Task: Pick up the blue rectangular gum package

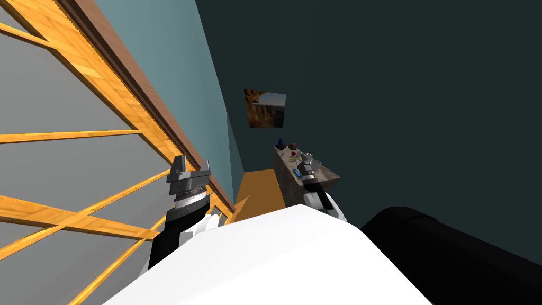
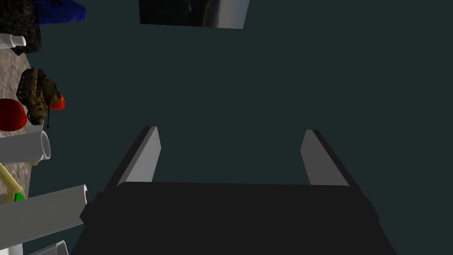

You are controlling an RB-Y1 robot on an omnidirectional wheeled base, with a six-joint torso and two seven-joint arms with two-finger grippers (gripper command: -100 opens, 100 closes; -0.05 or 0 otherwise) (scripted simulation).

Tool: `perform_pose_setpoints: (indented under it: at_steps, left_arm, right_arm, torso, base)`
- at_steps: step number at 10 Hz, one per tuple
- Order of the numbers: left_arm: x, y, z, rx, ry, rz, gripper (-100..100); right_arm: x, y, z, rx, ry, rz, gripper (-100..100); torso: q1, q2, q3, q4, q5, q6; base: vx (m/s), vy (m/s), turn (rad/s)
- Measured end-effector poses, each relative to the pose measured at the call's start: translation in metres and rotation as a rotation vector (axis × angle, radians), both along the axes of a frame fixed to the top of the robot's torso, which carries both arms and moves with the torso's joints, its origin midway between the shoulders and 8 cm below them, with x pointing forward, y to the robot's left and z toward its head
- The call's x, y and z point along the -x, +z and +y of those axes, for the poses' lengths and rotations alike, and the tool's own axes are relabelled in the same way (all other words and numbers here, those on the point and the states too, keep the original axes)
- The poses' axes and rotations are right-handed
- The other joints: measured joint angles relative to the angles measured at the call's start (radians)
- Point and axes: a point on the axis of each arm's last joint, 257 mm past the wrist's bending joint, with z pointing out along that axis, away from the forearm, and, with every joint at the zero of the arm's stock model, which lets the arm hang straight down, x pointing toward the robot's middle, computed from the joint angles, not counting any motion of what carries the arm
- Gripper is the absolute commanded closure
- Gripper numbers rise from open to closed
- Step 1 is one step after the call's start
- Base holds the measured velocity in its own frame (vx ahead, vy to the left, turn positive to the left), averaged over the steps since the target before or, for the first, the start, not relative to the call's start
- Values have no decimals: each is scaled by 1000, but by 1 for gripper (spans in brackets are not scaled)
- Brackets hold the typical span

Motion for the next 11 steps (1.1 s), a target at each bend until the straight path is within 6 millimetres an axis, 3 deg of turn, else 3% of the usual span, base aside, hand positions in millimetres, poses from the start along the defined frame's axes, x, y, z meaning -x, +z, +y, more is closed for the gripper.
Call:
perform_pose_setpoints:
  at_steps: [11]
  left_arm:
    - [0,0,0,0,0,0,0]
  right_arm:
    - [-29,-29,-59,-234,0,181,-100]
  torso:
    - [-1,-1,0,0,0,0]
  base:
    - [45,49,-98]
